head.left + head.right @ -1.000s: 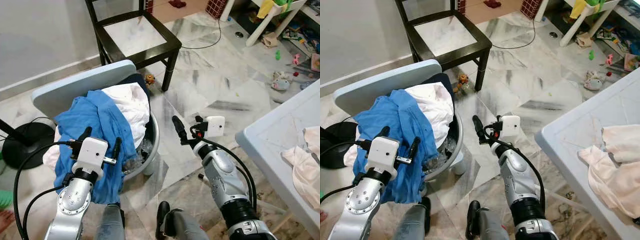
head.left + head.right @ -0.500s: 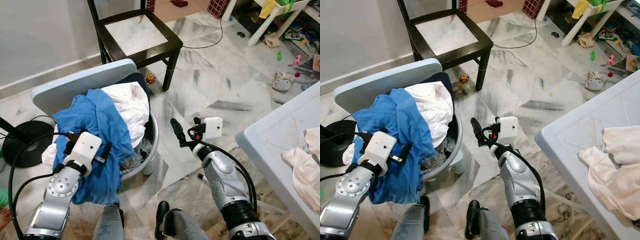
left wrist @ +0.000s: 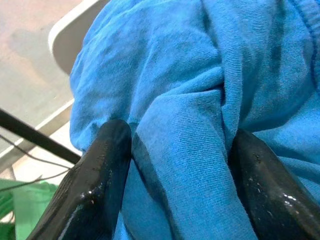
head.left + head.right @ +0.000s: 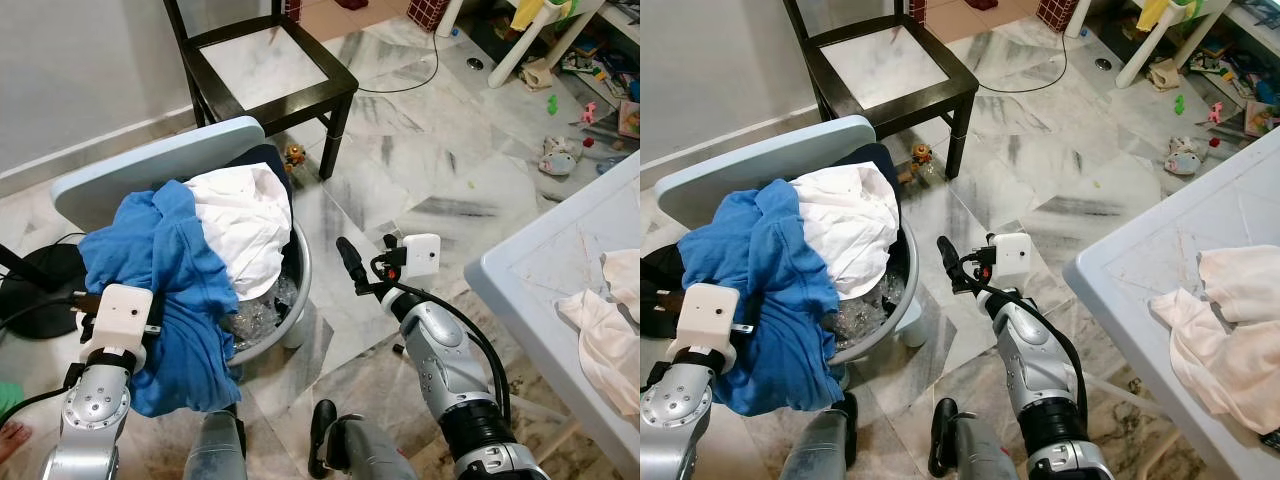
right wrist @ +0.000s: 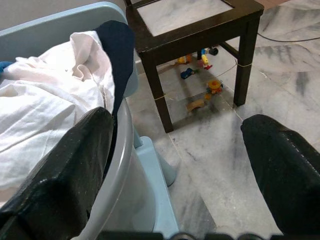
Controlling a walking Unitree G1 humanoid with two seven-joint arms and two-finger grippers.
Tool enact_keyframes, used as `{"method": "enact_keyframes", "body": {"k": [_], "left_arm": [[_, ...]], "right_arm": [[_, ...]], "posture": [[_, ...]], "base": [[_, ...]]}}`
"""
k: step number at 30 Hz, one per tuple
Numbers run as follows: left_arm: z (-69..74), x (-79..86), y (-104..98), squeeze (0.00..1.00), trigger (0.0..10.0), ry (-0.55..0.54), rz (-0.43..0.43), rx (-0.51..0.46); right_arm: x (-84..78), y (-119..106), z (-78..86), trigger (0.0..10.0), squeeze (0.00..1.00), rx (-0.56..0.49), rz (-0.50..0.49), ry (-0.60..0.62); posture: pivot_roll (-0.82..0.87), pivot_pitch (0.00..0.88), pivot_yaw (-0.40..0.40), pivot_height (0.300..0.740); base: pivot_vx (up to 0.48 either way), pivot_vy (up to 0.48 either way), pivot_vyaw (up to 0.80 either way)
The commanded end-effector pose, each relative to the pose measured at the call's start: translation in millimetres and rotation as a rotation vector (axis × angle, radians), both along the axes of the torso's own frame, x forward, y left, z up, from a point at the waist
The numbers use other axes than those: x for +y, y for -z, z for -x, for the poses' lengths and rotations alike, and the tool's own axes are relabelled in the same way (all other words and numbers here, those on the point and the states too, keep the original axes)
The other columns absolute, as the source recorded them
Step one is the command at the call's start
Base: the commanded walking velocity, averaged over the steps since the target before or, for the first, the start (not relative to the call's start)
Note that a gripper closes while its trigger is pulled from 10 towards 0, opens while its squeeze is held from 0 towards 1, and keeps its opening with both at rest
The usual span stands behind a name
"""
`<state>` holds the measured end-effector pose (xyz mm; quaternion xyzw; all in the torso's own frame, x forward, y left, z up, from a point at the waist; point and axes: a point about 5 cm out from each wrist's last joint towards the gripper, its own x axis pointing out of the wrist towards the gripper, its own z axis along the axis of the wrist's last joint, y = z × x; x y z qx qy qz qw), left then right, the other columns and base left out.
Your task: Hang hanger
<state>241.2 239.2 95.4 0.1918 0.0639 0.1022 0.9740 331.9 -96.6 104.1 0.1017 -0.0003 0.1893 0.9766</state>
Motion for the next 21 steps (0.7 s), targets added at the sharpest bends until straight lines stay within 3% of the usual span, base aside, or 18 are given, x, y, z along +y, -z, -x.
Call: {"method": "enact_keyframes", "body": {"k": [1, 7, 8, 9, 10, 14, 17, 21], "left_arm": [[12.7, -1.1, 6.7, 0.00, 0.0, -0.045, -0.005, 0.018], [20.5, -9.2, 12.5, 0.00, 0.0, -0.053, -0.038, 0.048], [20.2, -10.6, 11.6, 0.00, 2.0, -0.040, -0.059, 0.049], [18.6, -12.2, 7.8, 0.00, 10.0, -0.021, -0.100, 0.035], [13.5, -15.4, -0.4, 0.00, 10.0, 0.034, -0.163, 0.009], [4.5, -15.5, -12.0, 0.00, 10.0, 0.076, -0.208, -0.028], [-9.7, -18.0, -34.3, 0.00, 10.0, 0.158, -0.275, -0.099], [-19.6, -25.4, -44.9, 0.00, 10.0, 0.265, -0.297, -0.102]], "right_arm": [[-3.0, 7.9, 2.5, 10.0, 0.00, 0.033, 0.010, 0.009], [-4.4, 8.4, 2.2, 10.0, 0.00, 0.033, 0.013, 0.010], [-4.5, 8.6, 2.2, 10.0, 0.00, 0.033, 0.014, 0.010], [-4.9, 8.7, 2.0, 10.0, 0.00, 0.034, 0.015, 0.011], [-5.3, 8.5, 1.6, 10.0, 0.00, 0.033, 0.017, 0.014], [-5.0, 7.7, 1.1, 10.0, 0.00, 0.031, 0.017, 0.016], [-4.7, 6.9, 0.3, 10.0, 0.00, 0.028, 0.015, 0.019], [-4.9, 6.2, -0.5, 10.0, 0.00, 0.025, 0.014, 0.021]], "posture": [[0.40, 0.379, -0.158, 0.740], [0.40, 0.377, -0.156, 0.740], [0.39, 0.377, -0.155, 0.740], [0.39, 0.376, -0.154, 0.740], [0.39, 0.375, -0.154, 0.740], [0.39, 0.373, -0.153, 0.740], [0.39, 0.370, -0.151, 0.740], [0.39, 0.368, -0.149, 0.740]], "base": [[0.000, 0.000, 0.00], [0.000, 0.000, 0.00], [0.000, 0.000, 0.00], [0.000, 0.000, 0.00], [0.000, 0.000, 0.00], [0.000, 0.000, 0.00], [0.000, 0.000, 0.00], [0.000, 0.000, 0.00]]}}
